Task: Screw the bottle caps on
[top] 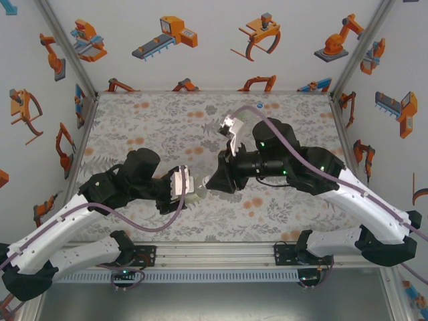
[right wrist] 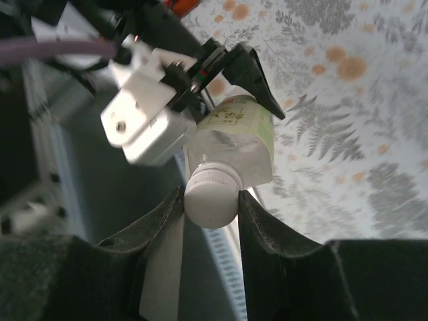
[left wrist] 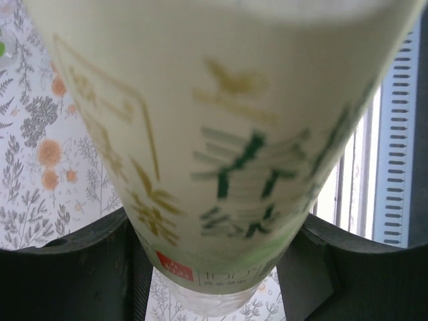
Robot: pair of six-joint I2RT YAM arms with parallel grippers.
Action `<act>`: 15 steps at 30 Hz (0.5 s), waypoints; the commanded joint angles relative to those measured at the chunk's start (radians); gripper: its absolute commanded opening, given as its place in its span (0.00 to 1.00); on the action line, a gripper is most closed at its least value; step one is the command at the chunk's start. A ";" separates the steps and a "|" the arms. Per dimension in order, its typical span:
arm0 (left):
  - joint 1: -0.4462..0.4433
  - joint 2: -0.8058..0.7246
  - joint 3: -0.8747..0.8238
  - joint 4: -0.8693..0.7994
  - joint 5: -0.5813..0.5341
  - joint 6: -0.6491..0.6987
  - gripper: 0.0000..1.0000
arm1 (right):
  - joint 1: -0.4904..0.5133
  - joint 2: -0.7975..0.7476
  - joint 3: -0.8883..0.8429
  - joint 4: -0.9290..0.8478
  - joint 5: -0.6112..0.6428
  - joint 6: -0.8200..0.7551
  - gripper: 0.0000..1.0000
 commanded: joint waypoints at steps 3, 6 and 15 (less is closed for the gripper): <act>-0.003 0.018 0.012 0.148 -0.026 0.018 0.00 | 0.007 -0.032 -0.106 -0.017 0.178 0.719 0.00; -0.003 0.025 0.015 0.153 -0.020 0.018 0.00 | 0.008 -0.034 -0.102 -0.090 0.234 0.744 0.01; -0.003 0.042 0.054 0.102 0.007 0.000 0.00 | 0.009 0.040 0.021 -0.232 0.314 0.633 0.12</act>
